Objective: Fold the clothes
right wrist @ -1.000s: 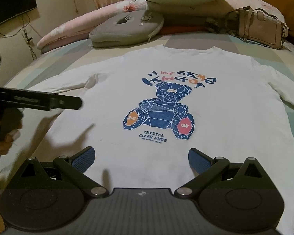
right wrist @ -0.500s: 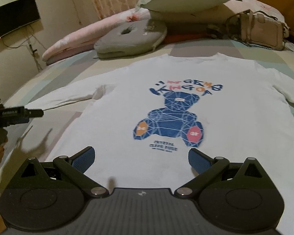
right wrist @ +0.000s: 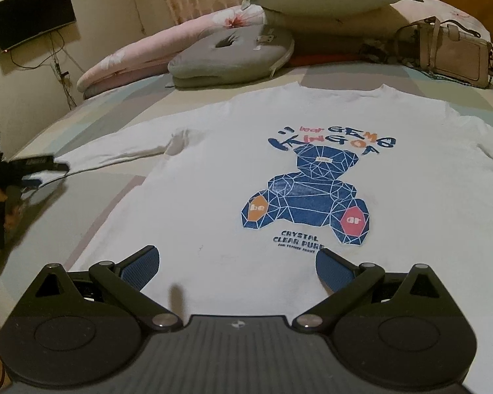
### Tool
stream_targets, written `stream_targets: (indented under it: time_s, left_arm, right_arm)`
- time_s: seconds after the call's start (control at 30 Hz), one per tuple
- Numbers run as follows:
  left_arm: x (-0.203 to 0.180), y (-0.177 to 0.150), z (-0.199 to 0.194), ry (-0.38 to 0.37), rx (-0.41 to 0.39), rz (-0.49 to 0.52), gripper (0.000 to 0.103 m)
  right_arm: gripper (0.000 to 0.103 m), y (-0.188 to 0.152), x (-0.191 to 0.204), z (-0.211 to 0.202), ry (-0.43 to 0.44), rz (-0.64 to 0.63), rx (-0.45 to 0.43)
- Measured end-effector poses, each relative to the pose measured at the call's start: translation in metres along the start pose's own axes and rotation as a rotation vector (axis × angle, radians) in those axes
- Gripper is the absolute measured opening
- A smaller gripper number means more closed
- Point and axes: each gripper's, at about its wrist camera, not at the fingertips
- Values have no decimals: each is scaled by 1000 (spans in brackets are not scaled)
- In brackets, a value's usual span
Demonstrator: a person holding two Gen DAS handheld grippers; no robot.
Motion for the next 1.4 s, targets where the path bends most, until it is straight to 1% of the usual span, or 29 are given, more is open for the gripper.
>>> stream_targets:
  time_s: [0.3, 0.37, 0.4, 0.43, 0.57, 0.63, 0.73, 0.8, 0.87, 0.93, 0.97, 1.03, 1.07, 1.27, 1.3, 1.4]
  left_arm:
    - [27, 9, 15, 80, 5, -9, 102]
    - [32, 8, 24, 99, 31, -15, 102]
    - [34, 5, 28, 118, 54, -10, 102]
    - [34, 0, 29, 125, 59, 7, 102]
    - [32, -10, 13, 131, 47, 58, 102]
    - [24, -6, 8, 149, 48, 76, 102]
    - [7, 11, 11, 120, 15, 96, 102]
    - [0, 21, 24, 141, 27, 88, 102]
    - [-1, 29, 48, 209, 86, 69, 102]
    - [7, 31, 71, 259, 137, 15, 103]
    - [12, 34, 77, 269, 138, -12, 103]
    - [22, 40, 84, 274, 112, -61, 103]
    - [24, 43, 86, 279, 108, -70, 103]
    - [24, 56, 90, 323, 111, -69, 102]
    - [21, 56, 86, 307, 106, -70, 102]
    - [6, 51, 68, 217, 92, -60, 102]
  right_arm:
    - [103, -3, 1, 1, -16, -9, 3]
    - [103, -2, 2, 2, -18, -11, 4]
    - [103, -2, 2, 3, -18, -12, 4]
    - [103, -2, 2, 3, -17, -13, 5]
    - [103, -2, 2, 3, -17, -11, 6]
    - [103, -2, 1, 2, -17, -10, 6]
    - [103, -3, 1, 1, -16, -8, 7]
    - [103, -3, 1, 1, -17, -7, 7]
    - [103, -3, 2, 1, -24, -13, 9]
    - [103, -3, 2, 2, -26, -14, 10]
    - [103, -3, 2, 2, -26, -15, 10]
    - [103, -3, 2, 3, -29, -18, 10]
    - [103, -3, 1, 3, -30, -20, 11]
    - [103, -2, 2, 5, -36, -20, 12]
    - [103, -2, 2, 4, -36, -21, 11]
    - [103, -2, 1, 3, -33, -18, 11]
Point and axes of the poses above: each gripper's, at about its wrist camera, not at the fingertips, and z roughly the way its jaws point, x to its left, y to its top, and after that the axes turned 9 degrees about -z, right-handed
